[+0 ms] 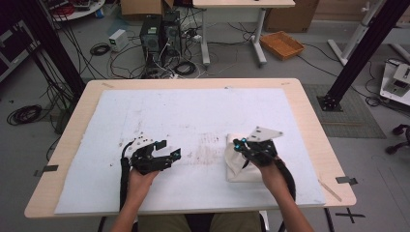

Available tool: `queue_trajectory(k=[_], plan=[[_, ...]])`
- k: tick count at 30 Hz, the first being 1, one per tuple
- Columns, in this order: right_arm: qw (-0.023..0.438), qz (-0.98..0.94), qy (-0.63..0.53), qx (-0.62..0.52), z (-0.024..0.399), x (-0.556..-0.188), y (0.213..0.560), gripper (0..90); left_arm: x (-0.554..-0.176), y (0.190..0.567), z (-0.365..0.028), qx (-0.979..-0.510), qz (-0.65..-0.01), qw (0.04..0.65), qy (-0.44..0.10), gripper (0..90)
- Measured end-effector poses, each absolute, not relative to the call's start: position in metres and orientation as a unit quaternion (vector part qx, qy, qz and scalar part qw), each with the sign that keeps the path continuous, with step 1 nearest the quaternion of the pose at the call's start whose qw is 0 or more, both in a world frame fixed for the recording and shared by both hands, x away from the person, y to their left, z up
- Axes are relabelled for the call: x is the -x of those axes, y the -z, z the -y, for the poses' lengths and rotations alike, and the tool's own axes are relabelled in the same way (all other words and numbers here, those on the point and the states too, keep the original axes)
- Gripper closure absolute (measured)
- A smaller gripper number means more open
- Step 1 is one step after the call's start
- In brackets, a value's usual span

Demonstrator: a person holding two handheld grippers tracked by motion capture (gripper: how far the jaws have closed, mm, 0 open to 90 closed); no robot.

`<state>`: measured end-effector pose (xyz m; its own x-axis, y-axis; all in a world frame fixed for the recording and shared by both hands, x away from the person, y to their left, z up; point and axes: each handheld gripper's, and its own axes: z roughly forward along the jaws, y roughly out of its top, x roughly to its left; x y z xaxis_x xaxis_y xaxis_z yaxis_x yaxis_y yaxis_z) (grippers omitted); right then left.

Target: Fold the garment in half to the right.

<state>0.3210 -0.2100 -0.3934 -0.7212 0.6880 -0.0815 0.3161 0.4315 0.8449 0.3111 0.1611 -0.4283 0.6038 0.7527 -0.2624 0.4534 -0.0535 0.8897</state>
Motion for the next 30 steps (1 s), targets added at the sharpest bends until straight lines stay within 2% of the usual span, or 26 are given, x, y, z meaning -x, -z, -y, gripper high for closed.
queue_trajectory(k=[9,13,14,16,21,25,27,28,29,30], plan=[[0.238,-0.789,-0.457,-0.335,0.278,-0.278,0.389,89.1,-0.313,0.429,-0.159,-0.711,-0.425,0.544,-0.134,26.9],[0.235,-0.79,-0.443,-0.353,0.292,-0.269,0.393,88.6,-0.313,0.429,-0.16,-0.712,-0.424,0.543,-0.134,26.9],[0.228,-0.799,-0.418,-0.367,0.299,-0.267,0.397,86.5,-0.313,0.429,-0.16,-0.712,-0.424,0.543,-0.134,26.9],[0.243,-0.799,-0.39,-0.387,0.308,-0.263,0.403,83.9,-0.312,0.429,-0.159,-0.712,-0.425,0.542,-0.134,26.9],[0.256,-0.763,-0.413,-0.427,0.328,-0.255,0.401,75.2,-0.313,0.43,-0.159,-0.712,-0.426,0.542,-0.134,26.9],[0.216,-0.772,-0.426,-0.419,0.317,-0.261,0.403,62.3,-0.313,0.43,-0.158,-0.714,-0.424,0.541,-0.133,26.9],[0.198,-0.781,-0.421,-0.417,0.311,-0.264,0.407,59.7,-0.313,0.431,-0.158,-0.715,-0.424,0.54,-0.133,26.9],[0.175,-0.795,-0.397,-0.424,0.301,-0.27,0.416,59.2,-0.313,0.431,-0.158,-0.716,-0.424,0.539,-0.131,26.9],[0.174,-0.802,-0.377,-0.43,0.298,-0.272,0.421,62.3,-0.313,0.431,-0.157,-0.717,-0.423,0.538,-0.132,26.9],[0.175,-0.812,-0.357,-0.428,0.297,-0.274,0.425,73.0,-0.313,0.431,-0.157,-0.719,-0.421,0.537,-0.131,26.9]])
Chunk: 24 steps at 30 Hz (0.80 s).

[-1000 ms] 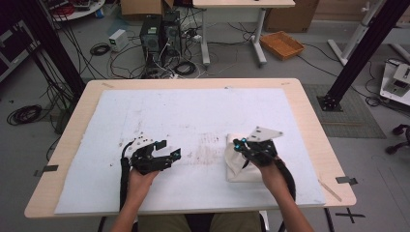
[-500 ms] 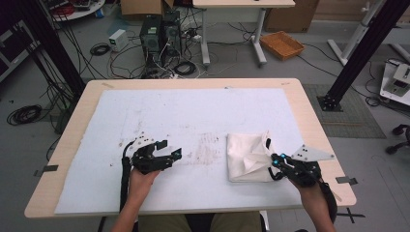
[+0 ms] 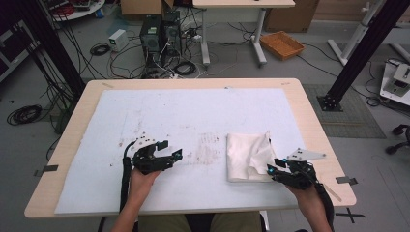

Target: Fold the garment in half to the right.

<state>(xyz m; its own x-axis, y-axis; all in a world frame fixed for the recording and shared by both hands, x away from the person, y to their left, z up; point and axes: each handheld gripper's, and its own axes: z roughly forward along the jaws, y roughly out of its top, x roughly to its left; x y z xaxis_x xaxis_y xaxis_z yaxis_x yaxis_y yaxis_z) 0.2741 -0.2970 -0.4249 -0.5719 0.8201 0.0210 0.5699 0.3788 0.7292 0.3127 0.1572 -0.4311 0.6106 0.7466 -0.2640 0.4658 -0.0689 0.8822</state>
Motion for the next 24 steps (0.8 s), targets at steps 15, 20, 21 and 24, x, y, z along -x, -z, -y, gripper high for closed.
queue_trajectory(k=[15,20,21,24], plan=[[0.162,-0.813,-0.392,-0.398,0.312,-0.257,0.422,64.4,-0.313,0.432,-0.156,-0.721,-0.422,0.534,-0.135,26.9],[0.177,-0.849,-0.339,-0.364,0.297,-0.257,0.433,85.6,-0.312,0.433,-0.158,-0.72,-0.421,0.535,-0.134,27.0],[0.183,-0.848,-0.34,-0.363,0.296,-0.256,0.431,86.6,-0.312,0.433,-0.158,-0.72,-0.422,0.534,-0.135,27.0],[0.204,-0.843,-0.347,-0.357,0.301,-0.25,0.423,87.5,-0.312,0.433,-0.159,-0.721,-0.422,0.532,-0.136,26.9]])
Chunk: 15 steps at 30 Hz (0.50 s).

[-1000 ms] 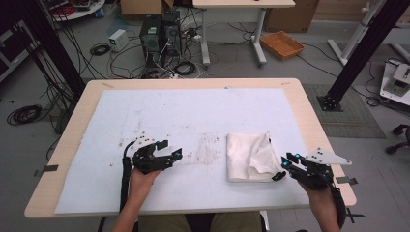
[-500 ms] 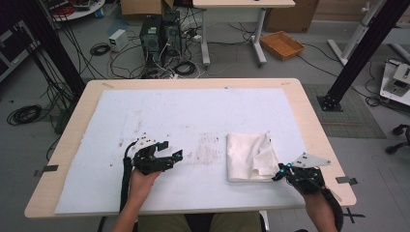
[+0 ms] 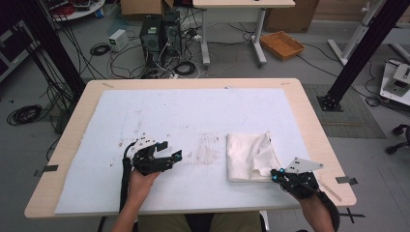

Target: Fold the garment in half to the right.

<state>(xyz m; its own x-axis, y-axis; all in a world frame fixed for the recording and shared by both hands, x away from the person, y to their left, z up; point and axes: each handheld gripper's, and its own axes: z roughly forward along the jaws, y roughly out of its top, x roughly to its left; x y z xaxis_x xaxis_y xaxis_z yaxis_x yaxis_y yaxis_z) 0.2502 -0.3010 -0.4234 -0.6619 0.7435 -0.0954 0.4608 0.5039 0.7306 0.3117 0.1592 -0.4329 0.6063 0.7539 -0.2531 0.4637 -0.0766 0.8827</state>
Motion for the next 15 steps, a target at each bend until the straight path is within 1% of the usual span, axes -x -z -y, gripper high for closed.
queue_trajectory(k=[5,7,8,9,10,11,12,13,15], plan=[[0.21,-0.835,-0.358,-0.361,0.31,-0.244,0.416,87.5,-0.312,0.433,-0.159,-0.721,-0.422,0.533,-0.136,26.9],[0.211,-0.834,-0.341,-0.378,0.318,-0.238,0.414,87.5,-0.312,0.433,-0.159,-0.72,-0.423,0.533,-0.136,26.9],[0.205,-0.834,-0.335,-0.387,0.32,-0.238,0.415,87.3,-0.312,0.433,-0.159,-0.72,-0.423,0.533,-0.136,26.9],[0.181,-0.836,-0.323,-0.404,0.324,-0.239,0.418,86.6,-0.312,0.433,-0.159,-0.721,-0.422,0.533,-0.136,27.0],[0.181,-0.836,-0.323,-0.404,0.324,-0.239,0.418,86.6,-0.312,0.433,-0.159,-0.721,-0.422,0.533,-0.136,26.9],[0.176,-0.835,-0.311,-0.418,0.326,-0.239,0.42,81.7,-0.312,0.433,-0.159,-0.721,-0.422,0.533,-0.136,26.9],[0.156,-0.823,-0.301,-0.456,0.334,-0.24,0.424,67.1,-0.312,0.433,-0.159,-0.721,-0.423,0.533,-0.135,26.9],[0.161,-0.815,-0.308,-0.464,0.338,-0.24,0.423,66.0,-0.312,0.434,-0.159,-0.722,-0.422,0.532,-0.134,27.0],[0.19,-0.795,-0.346,-0.46,0.342,-0.238,0.413,62.9,-0.313,0.434,-0.158,-0.723,-0.421,0.53,-0.135,26.9]])
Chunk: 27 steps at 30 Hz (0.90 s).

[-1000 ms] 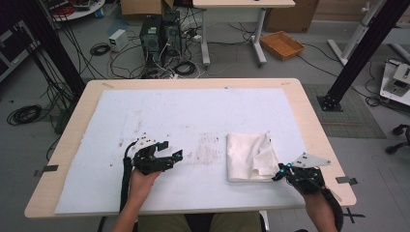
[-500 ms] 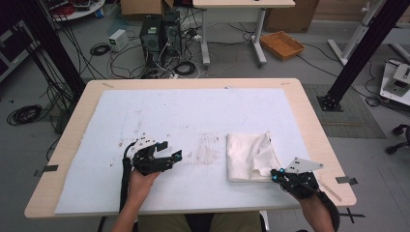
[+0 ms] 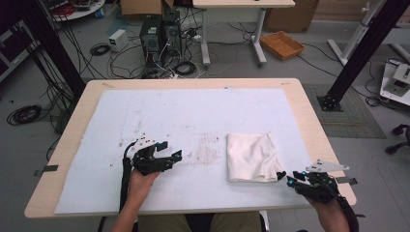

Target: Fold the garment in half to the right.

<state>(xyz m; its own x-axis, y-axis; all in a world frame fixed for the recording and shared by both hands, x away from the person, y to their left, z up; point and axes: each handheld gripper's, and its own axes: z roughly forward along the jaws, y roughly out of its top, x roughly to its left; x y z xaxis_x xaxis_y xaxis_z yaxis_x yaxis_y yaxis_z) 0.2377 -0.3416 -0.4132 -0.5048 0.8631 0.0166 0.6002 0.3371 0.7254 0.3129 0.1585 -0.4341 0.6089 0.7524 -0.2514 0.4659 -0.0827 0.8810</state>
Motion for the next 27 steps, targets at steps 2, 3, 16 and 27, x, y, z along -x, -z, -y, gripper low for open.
queue_trajectory(k=[2,3,16,27], plan=[[0.207,-0.778,-0.39,-0.447,0.338,-0.237,0.402,61.7,-0.313,0.434,-0.158,-0.724,-0.422,0.529,-0.133,26.9],[0.203,-0.777,-0.407,-0.436,0.333,-0.24,0.4,61.7,-0.313,0.434,-0.159,-0.725,-0.421,0.528,-0.134,26.9],[0.24,-0.831,-0.308,-0.396,0.299,-0.249,0.418,87.0,-0.312,0.436,-0.159,-0.729,-0.421,0.524,-0.132,26.9],[0.253,-0.782,-0.338,-0.459,0.329,-0.24,0.406,70.1,-0.312,0.437,-0.158,-0.728,-0.423,0.524,-0.13,27.0]])
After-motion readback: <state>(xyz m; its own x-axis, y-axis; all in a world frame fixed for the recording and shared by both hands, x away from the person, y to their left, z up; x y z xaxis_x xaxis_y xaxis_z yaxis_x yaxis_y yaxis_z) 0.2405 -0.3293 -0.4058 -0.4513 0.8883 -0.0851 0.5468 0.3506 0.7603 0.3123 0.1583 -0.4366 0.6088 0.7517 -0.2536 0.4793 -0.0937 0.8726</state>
